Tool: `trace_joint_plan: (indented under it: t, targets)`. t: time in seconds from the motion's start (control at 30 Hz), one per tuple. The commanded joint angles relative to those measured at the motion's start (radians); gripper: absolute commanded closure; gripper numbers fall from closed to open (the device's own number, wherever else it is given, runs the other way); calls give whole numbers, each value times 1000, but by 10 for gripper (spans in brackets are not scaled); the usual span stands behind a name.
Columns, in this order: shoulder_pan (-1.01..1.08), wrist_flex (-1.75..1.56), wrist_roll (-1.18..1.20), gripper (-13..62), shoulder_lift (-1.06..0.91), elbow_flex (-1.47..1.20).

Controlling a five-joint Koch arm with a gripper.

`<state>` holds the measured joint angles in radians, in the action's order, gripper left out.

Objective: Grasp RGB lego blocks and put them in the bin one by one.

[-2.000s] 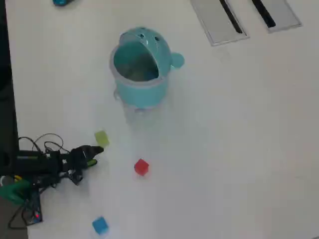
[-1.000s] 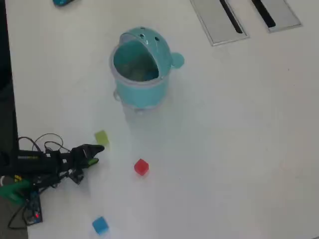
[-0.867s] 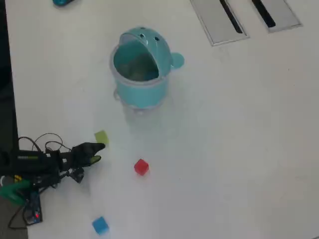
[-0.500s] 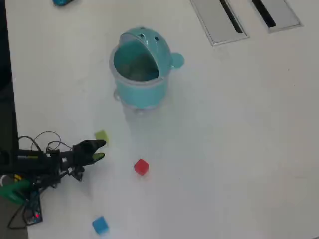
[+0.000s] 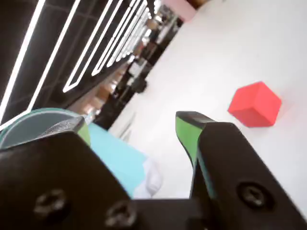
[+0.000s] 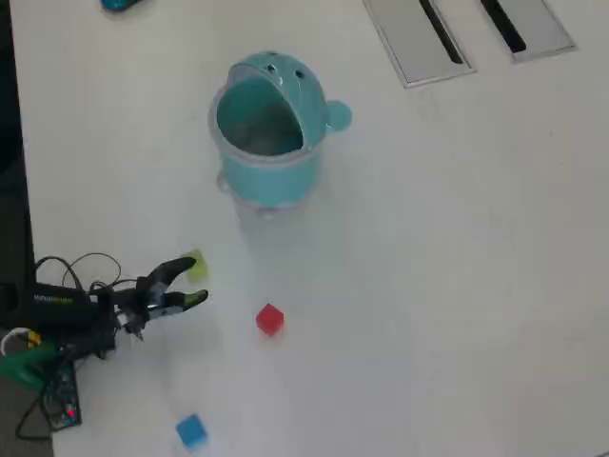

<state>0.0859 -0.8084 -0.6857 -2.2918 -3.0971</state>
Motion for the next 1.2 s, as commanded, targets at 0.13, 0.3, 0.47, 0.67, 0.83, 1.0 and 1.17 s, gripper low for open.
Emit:
trace_joint_plan:
  t: [0.13,0.3,0.47,0.67,0.83,1.0,1.17]
  targets:
    - [34,-190,-190,161,-67,-71]
    - [61,-310,-339,160,-67,-72]
    - [120,-314,-353,160,-67,-72]
    - [149,-316,-354,169,-67,-72]
    - [213,-333,-370,170,-67,-69]
    - [232,-359,-557,163,-67,-74]
    - [261,-328,-723,146,-63,-63]
